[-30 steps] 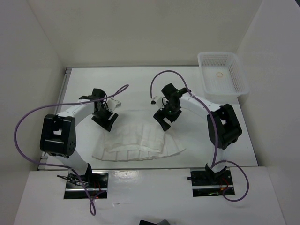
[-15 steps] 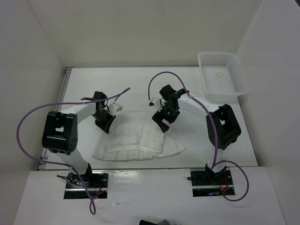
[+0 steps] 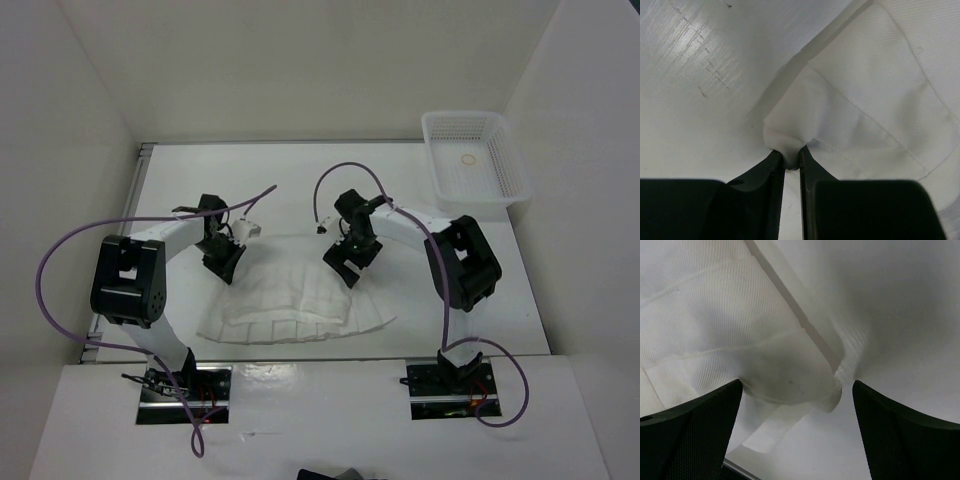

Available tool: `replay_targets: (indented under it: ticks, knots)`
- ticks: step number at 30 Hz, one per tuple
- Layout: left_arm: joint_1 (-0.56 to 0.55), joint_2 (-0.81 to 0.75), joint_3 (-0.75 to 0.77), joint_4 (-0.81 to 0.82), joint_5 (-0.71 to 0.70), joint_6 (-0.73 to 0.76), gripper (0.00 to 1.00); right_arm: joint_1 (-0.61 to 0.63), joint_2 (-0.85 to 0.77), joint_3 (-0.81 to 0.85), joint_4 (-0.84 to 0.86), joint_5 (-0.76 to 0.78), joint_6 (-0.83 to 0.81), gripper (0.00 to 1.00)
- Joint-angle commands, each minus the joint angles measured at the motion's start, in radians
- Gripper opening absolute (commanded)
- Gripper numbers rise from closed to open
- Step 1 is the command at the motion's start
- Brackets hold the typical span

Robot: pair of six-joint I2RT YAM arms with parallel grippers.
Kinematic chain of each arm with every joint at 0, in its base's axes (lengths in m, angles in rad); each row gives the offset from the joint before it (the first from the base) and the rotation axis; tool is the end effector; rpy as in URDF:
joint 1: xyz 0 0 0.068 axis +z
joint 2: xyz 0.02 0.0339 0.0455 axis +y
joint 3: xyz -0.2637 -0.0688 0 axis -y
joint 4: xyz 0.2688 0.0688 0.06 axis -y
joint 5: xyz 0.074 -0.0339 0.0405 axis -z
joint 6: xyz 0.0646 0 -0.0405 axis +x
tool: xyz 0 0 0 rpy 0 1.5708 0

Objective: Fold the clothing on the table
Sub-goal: Fold the skirt

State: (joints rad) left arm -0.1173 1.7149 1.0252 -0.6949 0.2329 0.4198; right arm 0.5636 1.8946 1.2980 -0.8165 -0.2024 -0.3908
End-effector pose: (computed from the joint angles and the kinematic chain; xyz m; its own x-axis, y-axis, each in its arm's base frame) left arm 0.3247 -0.0533 0.1152 -0.8275 0.4968 -0.2615 0.5405 0.8310 -0.1317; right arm 0.3156 0.2148 0.1265 -0.5624 -0.7968 -0.2208 -0.8266 0.5491 0.1237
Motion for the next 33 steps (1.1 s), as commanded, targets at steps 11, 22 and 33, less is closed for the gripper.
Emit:
replay_targets:
  ticks: [11,22,33]
  knots:
    - [0.004,0.037,0.007,0.035,0.029,0.013,0.15,0.053,0.116,-0.028,0.1,0.15,0.086,0.08]
    - [0.013,0.139,0.189,0.035,0.029,-0.035,0.06,0.003,0.141,0.096,0.148,0.287,0.067,0.0]
    - [0.013,0.307,0.473,0.044,0.048,-0.125,0.05,-0.152,0.267,0.408,0.214,0.403,0.001,0.0]
